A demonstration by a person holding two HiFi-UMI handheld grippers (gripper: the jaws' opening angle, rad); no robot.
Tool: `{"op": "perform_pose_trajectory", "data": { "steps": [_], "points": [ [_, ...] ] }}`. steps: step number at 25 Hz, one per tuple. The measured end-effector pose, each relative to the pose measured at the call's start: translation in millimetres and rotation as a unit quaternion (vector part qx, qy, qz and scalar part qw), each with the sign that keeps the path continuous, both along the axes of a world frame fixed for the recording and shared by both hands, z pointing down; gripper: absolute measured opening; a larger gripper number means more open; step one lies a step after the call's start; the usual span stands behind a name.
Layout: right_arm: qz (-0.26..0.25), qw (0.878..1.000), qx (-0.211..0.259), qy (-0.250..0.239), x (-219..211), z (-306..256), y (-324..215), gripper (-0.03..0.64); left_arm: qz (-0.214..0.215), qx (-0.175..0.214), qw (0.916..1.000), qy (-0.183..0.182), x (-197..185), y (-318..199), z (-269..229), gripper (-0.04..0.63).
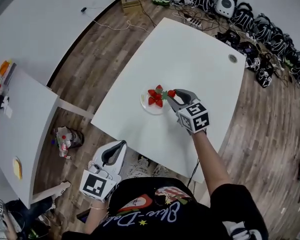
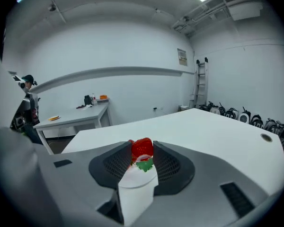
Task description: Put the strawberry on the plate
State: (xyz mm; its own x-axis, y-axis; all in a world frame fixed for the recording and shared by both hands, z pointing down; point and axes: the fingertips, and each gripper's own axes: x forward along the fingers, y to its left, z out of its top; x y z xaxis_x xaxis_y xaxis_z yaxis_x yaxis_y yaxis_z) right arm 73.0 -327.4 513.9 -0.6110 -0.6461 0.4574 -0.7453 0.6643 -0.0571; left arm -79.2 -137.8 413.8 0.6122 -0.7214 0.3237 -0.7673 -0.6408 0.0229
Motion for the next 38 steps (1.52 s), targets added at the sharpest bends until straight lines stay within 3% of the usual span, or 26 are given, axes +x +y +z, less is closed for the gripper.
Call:
{"op": "perform_pose_trajectory", "data": {
  "steps": [5,9,19,22,25,27,28,32,38],
  "points": [
    [-0.037,0.997,-0.015,0.067,-13.7,35.9,-14.6,0.146,-0.009,0.004,1.0000,-0.001,-10.2,-22.8,-3.3,-0.004],
    [-0.042,0.996,-0.037,0.073,-15.6,52.6,-18.9,0.146,-0.017,-0.006,0.9998,-0.011,-15.0,-27.4,-0.3,-0.003],
    [-0.067,0.991,-0.036,0.113,-16.4,64.8,-19.1,0.147,-0.029,-0.010,0.9995,-0.001,-24.7,-26.9,0.0,-0.004],
    [-0.050,0.996,-0.008,0.079,-16.3,39.6,-14.3,0.147,-0.027,-0.004,0.9995,0.015,-30.3,-24.5,2.2,-0.004],
    [-0.006,0.999,-0.011,-0.045,-13.4,6.1,1.6,0.147,0.004,0.002,0.9990,0.045,-22.9,-26.4,0.4,-0.004],
    [0.032,0.990,-0.030,-0.132,-6.1,-10.1,22.8,0.146,0.031,0.009,0.9974,0.065,-12.2,-28.8,-5.2,-0.004],
    [0.049,0.987,-0.040,-0.150,-1.3,-14.0,35.1,0.138,0.041,0.015,0.9966,0.070,-7.5,-31.1,-8.2,-0.005],
    [0.091,0.980,-0.065,-0.162,16.1,-22.7,83.7,0.043,0.074,0.036,0.9942,0.070,9.1,-39.6,-14.3,-0.004],
    [0.124,0.975,-0.050,-0.176,32.9,-47.0,125.3,0.031,0.101,0.044,0.9908,0.078,22.6,-43.2,-20.6,-0.004]
  ]
}}
